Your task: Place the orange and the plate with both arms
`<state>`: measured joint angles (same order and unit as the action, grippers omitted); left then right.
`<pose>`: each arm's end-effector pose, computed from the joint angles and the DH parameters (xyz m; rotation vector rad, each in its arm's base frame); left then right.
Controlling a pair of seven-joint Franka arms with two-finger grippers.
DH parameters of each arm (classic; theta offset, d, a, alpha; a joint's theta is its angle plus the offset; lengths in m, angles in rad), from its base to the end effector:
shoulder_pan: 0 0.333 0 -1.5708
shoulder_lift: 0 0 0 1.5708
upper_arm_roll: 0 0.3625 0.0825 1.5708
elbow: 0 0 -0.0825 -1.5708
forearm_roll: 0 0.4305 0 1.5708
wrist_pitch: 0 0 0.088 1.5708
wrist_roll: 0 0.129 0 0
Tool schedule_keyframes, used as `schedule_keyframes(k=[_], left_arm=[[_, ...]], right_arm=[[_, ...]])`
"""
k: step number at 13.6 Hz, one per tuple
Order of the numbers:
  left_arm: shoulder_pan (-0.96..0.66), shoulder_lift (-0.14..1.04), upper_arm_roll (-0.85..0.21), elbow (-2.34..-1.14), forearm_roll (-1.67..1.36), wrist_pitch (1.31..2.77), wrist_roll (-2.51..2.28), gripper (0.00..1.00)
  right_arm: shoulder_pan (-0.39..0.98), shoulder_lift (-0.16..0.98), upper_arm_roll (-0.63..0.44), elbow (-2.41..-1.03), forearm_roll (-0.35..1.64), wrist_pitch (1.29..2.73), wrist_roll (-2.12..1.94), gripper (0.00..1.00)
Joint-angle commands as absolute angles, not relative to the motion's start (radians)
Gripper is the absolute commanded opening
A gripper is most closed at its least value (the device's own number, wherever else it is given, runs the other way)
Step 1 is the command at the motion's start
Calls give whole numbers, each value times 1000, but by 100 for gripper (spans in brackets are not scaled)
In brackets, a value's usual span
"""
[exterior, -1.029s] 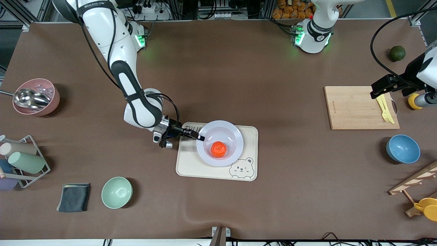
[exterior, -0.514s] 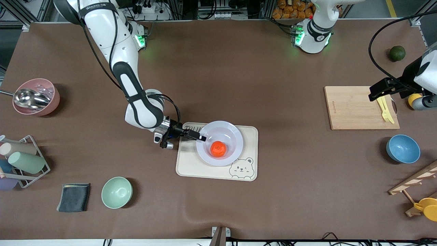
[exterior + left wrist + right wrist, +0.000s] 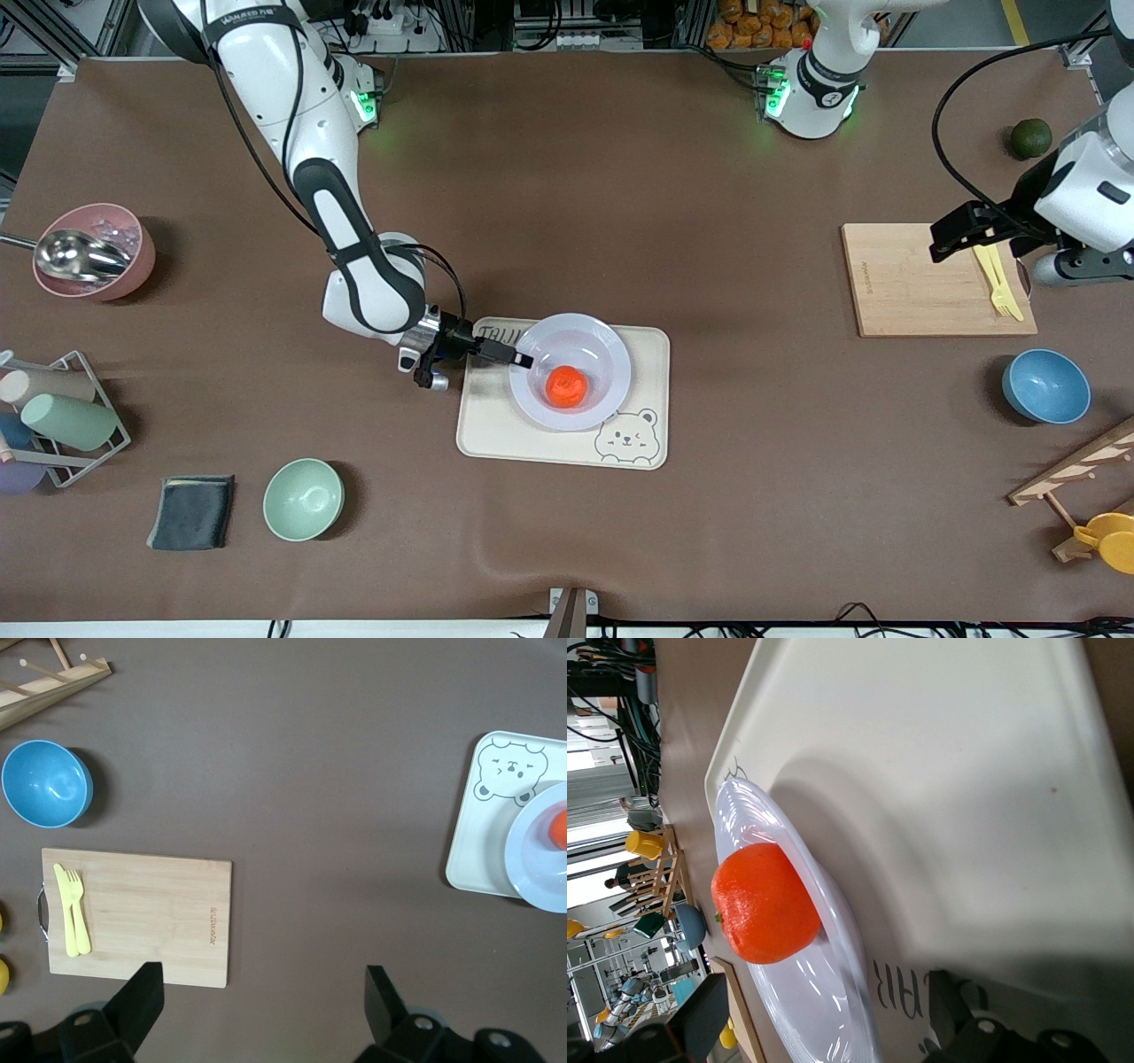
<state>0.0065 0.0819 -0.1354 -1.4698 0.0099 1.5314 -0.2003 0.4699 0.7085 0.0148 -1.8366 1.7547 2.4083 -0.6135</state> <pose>0.6213 -0.0754 0.6479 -3.1373 -0.1130 0.0306 0.6089 0.3435 0.1191 -2.0922 0.4538 0.0364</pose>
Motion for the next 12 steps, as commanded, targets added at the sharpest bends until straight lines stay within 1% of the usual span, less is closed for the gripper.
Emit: schedule_keyframes(k=[1,4,7,10,12], left_arm=[[12,67,-137,-1473,-9,1534,-213,100],[15,66,-137,-1470,-12,1534,-207,100],[17,63,-137,-1471,-14,1534,-210,100],[17,63,-133,-1465,0,1534,-204,100],[20,61,-127,-1466,0,1534,-198,100]], right_arm=[[466,658,14,-1839,1620,2419,-435,100],[462,608,12,-1841,1452,2416,-238,100],[434,575,2,-1839,1275,2389,-167,100],[396,525,-6,-1838,1047,2321,-34,100],[365,479,-29,-1833,878,2231,40,100]])
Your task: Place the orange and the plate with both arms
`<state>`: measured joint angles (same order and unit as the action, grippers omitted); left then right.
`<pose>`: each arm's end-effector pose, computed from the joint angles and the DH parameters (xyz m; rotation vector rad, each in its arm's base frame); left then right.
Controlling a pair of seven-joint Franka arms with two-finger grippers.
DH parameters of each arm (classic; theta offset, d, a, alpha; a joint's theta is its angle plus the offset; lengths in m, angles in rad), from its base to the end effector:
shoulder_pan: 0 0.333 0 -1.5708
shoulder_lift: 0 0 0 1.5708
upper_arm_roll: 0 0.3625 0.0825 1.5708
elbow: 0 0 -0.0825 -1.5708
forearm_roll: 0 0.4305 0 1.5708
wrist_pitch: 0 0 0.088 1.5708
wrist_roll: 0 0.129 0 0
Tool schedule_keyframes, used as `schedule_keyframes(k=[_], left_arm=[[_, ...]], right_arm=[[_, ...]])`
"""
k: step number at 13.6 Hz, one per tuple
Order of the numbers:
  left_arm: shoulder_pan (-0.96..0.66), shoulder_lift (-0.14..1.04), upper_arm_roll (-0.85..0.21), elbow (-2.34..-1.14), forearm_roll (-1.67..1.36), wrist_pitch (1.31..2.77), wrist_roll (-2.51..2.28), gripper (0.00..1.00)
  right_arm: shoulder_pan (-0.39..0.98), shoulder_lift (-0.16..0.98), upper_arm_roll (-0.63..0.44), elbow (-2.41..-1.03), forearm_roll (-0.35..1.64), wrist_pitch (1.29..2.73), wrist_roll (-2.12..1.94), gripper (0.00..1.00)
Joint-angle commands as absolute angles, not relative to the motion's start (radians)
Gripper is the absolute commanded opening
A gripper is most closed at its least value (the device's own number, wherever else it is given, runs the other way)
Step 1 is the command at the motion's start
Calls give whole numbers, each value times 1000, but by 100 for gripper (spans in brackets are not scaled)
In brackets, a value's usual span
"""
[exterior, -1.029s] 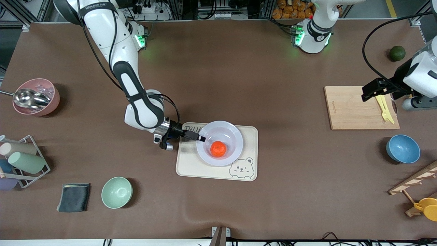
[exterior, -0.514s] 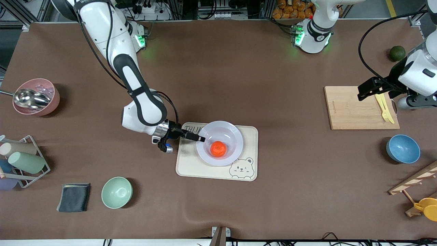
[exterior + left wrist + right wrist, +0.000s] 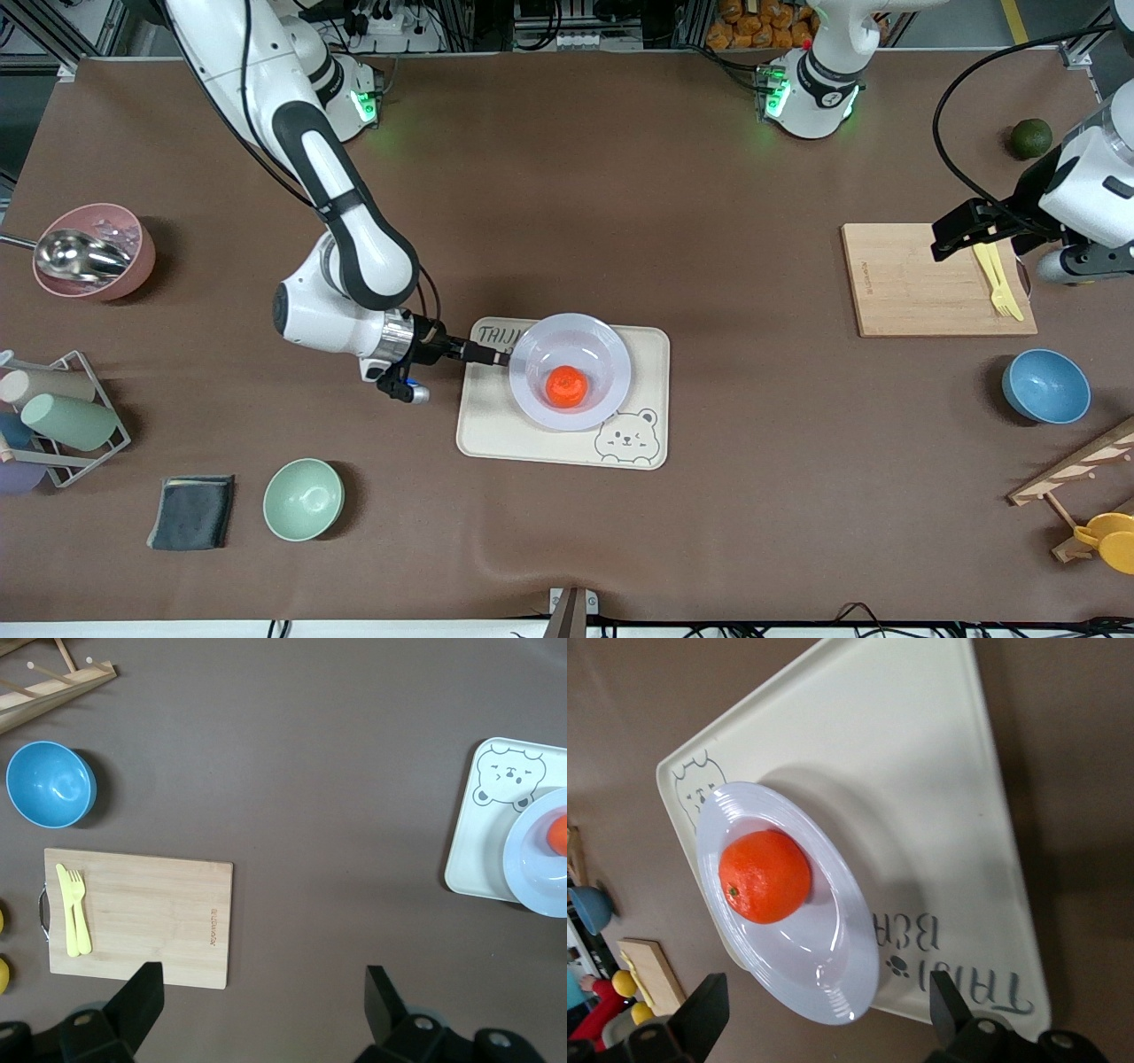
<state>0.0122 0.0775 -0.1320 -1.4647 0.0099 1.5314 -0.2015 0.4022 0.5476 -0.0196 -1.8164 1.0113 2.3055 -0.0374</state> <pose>0.6208 -0.0699 0.6533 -3.1376 -0.1293 0.0158 0.6490 0.2958 0.2286 -2.4178 0.3751 0.2172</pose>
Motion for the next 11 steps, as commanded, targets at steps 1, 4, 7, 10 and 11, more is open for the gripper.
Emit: schedule_keyframes(k=[1,4,7,10,11], left_arm=[[20,57,-126,-1466,0,1534,-201,100],[20,52,-133,-1465,57,1528,-204,100],[21,49,-133,-1465,44,1526,-201,100],[20,48,-133,-1456,43,1514,-201,100],[20,49,-133,-1454,44,1514,-201,100]], right_arm=[[348,454,-44,-1832,820,2179,51,100],[321,422,-122,-1777,651,1986,49,100],[321,414,-227,-1688,537,1789,46,100],[281,422,-268,-1603,382,1686,14,100],[237,426,-264,-1568,373,1660,-26,100]])
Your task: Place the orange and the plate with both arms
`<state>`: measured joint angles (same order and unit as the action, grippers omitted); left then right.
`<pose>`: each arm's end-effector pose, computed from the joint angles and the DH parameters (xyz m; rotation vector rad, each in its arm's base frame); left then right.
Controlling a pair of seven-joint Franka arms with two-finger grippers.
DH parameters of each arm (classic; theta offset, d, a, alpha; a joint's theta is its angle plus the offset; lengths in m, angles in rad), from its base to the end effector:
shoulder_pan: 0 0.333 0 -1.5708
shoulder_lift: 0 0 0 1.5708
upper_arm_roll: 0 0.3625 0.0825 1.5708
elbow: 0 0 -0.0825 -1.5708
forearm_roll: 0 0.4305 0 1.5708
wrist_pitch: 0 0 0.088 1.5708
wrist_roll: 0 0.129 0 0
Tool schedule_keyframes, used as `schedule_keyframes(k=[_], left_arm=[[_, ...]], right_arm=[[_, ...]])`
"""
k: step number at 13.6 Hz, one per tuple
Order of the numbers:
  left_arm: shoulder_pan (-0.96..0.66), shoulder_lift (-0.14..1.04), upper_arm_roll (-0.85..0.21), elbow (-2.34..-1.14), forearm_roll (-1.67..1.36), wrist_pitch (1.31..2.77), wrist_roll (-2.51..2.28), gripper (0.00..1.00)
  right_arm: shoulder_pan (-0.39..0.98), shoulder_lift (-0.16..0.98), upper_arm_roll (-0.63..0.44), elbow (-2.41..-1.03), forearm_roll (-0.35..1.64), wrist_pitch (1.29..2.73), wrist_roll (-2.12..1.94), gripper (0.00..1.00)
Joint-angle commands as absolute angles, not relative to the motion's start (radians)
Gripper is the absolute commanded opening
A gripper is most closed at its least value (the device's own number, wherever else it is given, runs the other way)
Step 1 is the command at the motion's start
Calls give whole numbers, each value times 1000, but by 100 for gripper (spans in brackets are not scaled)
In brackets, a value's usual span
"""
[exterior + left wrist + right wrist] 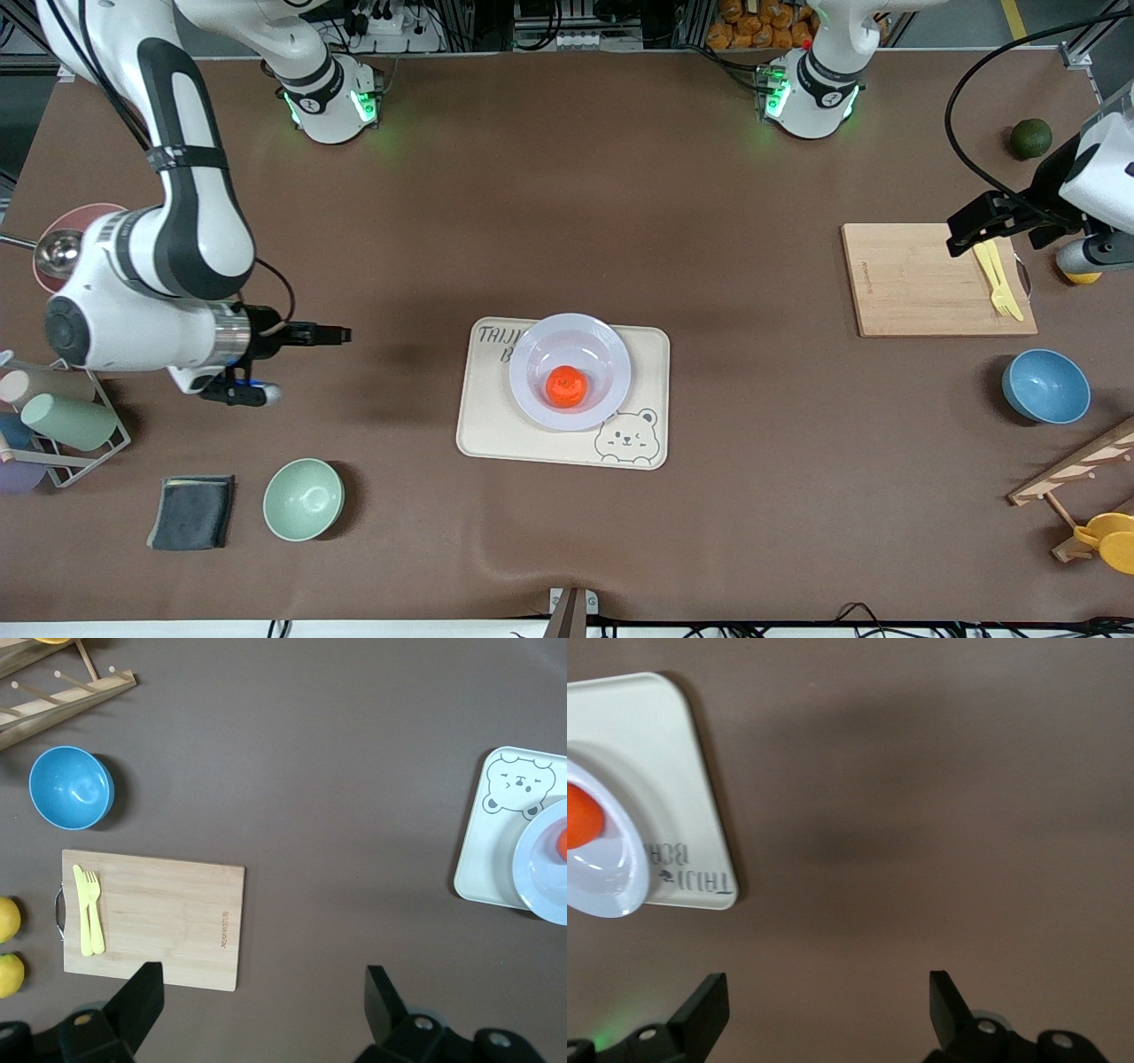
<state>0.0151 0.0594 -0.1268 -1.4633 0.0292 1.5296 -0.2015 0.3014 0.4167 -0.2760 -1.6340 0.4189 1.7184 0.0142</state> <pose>0.6155 -0.0625 0.6650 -3.1180 -0.1425 -0.0166 0.6841 0.0837 0.3680 -2.8210 0.1582 0.4498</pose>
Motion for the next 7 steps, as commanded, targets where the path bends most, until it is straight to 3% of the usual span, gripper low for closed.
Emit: schedule_keyframes(k=[1,4,7], left_arm=[[20,48,-133,-1454,44,1514,-201,100],[21,38,-129,-1456,44,1500,-198,100],[32,25,-127,-1465,44,1477,-199,100]], right_arm=[[206,426,-264,-1553,359,1643,-78,100],[160,417,-258,-1534,147,1652,-233,100],[95,355,-226,-1529,115,1664,-264,100]])
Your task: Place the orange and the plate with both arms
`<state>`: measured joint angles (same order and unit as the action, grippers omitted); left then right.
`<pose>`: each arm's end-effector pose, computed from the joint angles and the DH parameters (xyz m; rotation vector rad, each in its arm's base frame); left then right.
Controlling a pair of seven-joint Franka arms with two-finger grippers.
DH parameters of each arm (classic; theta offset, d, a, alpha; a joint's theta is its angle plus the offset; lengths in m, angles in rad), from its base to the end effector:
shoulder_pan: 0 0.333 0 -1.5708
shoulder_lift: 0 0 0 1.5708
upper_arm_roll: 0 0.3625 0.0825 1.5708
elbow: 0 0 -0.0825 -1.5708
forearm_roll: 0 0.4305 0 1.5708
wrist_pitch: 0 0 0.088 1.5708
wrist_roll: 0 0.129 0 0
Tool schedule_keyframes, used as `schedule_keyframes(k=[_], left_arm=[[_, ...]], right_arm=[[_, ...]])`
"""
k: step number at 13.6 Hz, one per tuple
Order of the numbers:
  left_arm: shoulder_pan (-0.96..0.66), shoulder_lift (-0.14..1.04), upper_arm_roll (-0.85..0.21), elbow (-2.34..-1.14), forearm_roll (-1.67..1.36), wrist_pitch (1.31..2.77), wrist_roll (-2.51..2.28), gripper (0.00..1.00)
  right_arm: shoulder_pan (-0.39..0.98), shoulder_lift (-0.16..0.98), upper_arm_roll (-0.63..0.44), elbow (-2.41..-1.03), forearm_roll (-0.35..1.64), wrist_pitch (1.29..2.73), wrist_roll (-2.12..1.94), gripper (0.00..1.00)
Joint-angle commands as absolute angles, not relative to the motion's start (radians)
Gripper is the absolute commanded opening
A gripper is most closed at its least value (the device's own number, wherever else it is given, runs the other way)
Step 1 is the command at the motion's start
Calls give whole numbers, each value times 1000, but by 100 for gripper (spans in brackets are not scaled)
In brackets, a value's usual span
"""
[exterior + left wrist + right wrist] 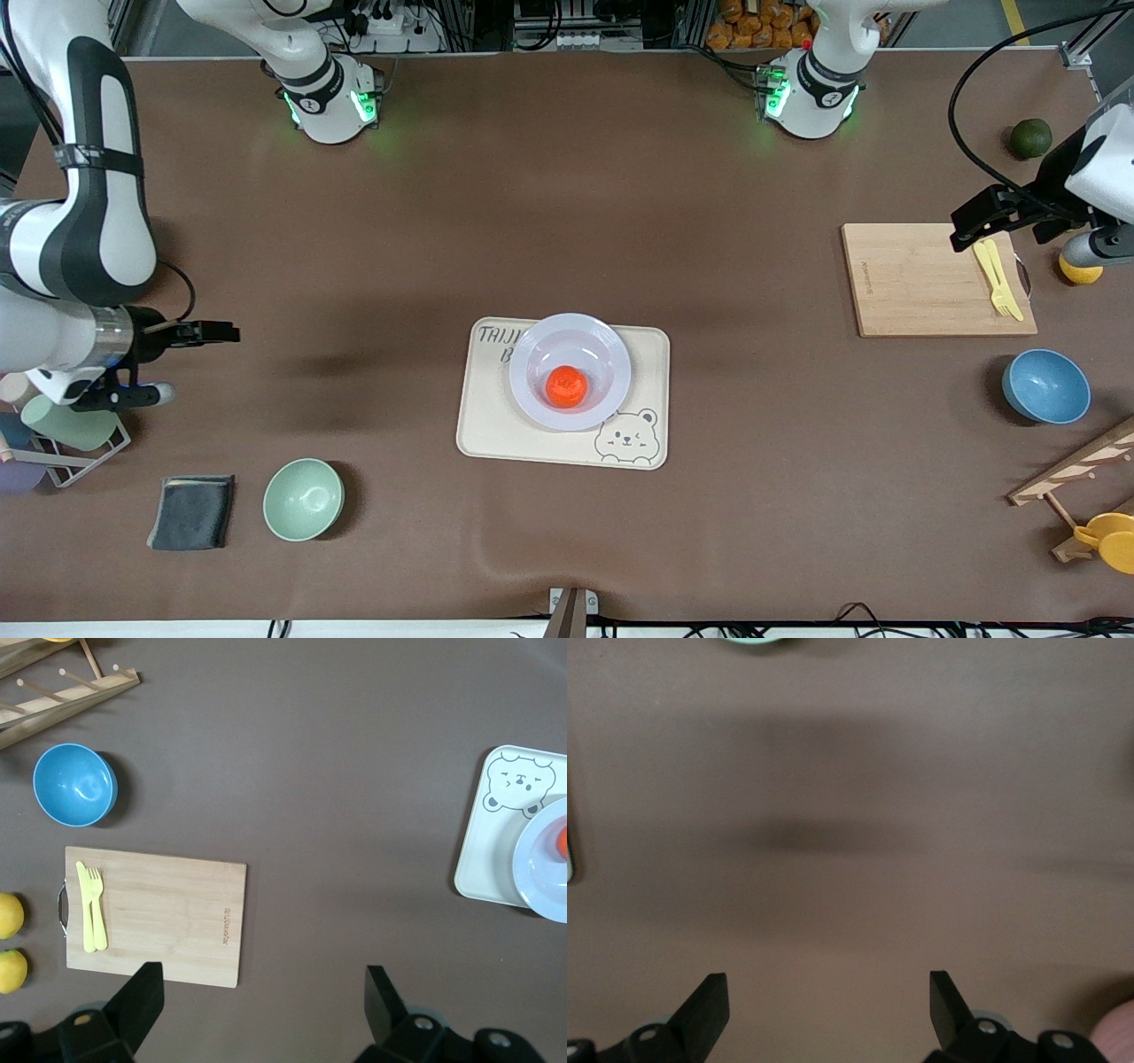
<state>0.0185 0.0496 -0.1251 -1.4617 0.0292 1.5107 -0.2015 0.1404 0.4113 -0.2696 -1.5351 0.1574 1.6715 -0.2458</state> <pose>0.6102 -0.0592 0.6701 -3.1152 -0.1509 -0.0052 0.6994 -0.0482 0.4113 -3.0235 -0.1328 0.3746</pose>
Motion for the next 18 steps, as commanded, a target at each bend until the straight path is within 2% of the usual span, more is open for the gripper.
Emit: schedule_keyframes(k=[1,3,7,11,18], left_arm=[[46,23,-129,-1465,43,1473,-199,100],[49,11,-127,-1470,43,1473,-192,100],[54,2,-129,-1482,43,1477,-193,100],[52,0,-133,-1493,41,1476,-190,100],[54,6,-129,-1482,8,1477,-183,100]], right_arm=[[63,321,-197,-1531,112,1663,-264,100],[-20,244,-93,-1539,72,1634,-258,100],[-104,118,4,-1545,49,1556,-256,100],[-103,40,9,-1558,46,1487,-245,100],[-58,-8,3,-1565,49,1496,-156,100]])
